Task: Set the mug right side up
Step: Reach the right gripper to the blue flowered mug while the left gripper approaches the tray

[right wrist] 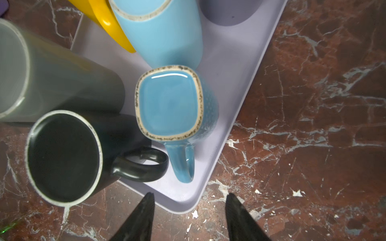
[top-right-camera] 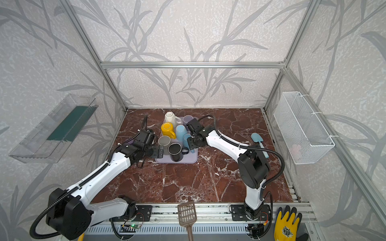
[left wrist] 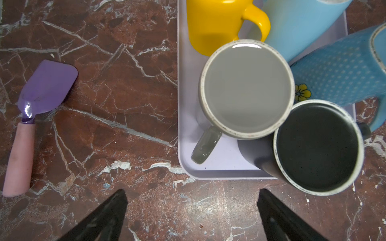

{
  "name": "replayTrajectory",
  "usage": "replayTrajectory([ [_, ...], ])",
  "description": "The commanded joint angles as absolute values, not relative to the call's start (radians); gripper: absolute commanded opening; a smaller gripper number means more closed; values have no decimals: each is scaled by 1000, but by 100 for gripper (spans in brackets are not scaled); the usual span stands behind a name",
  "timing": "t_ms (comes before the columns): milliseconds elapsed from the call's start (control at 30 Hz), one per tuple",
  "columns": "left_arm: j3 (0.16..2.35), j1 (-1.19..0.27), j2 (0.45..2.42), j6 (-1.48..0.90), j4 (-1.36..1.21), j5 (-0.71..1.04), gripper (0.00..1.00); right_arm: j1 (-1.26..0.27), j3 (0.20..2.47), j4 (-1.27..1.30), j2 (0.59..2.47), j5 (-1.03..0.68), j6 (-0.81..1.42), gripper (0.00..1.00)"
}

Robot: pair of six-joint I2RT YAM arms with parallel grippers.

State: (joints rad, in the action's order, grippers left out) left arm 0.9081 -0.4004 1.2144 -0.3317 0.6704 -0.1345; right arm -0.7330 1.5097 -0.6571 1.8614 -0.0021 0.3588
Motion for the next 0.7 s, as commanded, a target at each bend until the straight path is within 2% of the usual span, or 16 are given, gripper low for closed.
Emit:
replayTrajectory([
  [0, 923, -409, 1232, -313, 704, -138, 99, -749, 1558, -721, 1887, -5, 367, 52],
  [667, 941, -423, 1236, -285, 720, -158, 99, -776, 1721, -802, 2048, 72, 361, 42],
])
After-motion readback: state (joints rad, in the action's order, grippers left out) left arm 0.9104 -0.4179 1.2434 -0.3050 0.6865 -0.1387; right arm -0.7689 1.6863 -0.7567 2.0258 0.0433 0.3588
